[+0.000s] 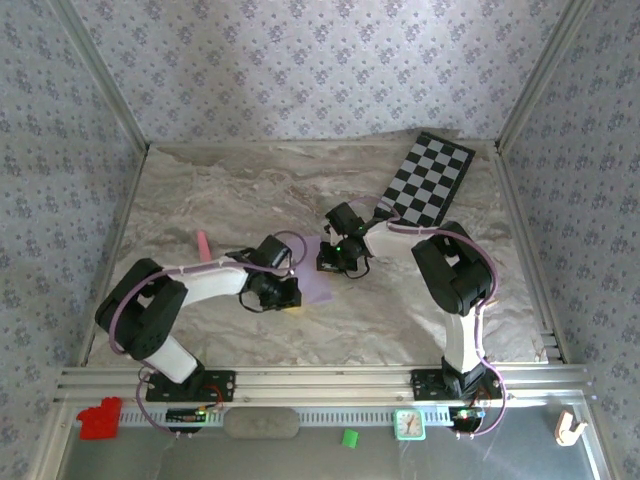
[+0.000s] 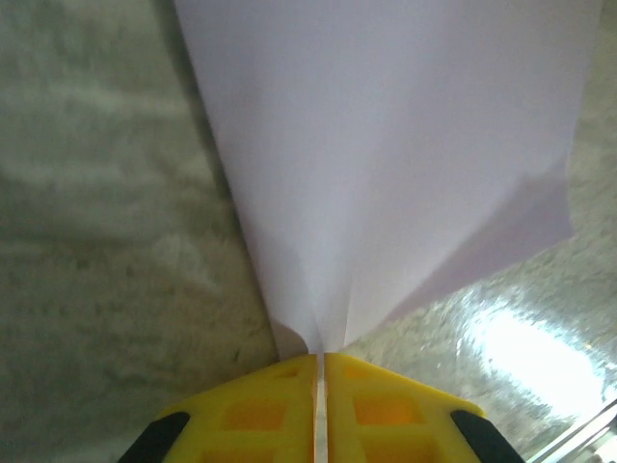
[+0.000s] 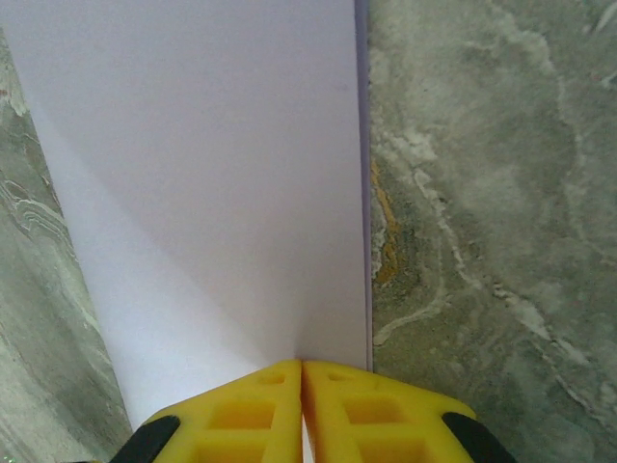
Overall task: Fold a paper plane with a square sheet of paper (pick it up from the middle)
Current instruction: First fold the square sheet of paper in half at the center of the table.
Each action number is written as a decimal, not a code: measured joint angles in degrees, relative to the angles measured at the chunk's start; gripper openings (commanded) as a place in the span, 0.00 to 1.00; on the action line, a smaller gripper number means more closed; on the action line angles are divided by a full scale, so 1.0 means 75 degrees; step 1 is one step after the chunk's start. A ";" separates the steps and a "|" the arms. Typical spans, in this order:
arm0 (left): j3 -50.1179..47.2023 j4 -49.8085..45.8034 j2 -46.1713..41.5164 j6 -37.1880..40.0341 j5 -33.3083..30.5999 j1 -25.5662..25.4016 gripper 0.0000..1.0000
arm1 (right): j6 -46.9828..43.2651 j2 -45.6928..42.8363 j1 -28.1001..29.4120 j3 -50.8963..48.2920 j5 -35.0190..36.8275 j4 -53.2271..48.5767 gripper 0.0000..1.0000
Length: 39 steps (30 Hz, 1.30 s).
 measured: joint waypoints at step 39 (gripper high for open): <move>0.0533 0.1046 0.0874 -0.0315 0.0073 0.0615 0.11 | 0.0137 -0.0032 -0.0102 -0.0149 -0.0201 0.0221 0.11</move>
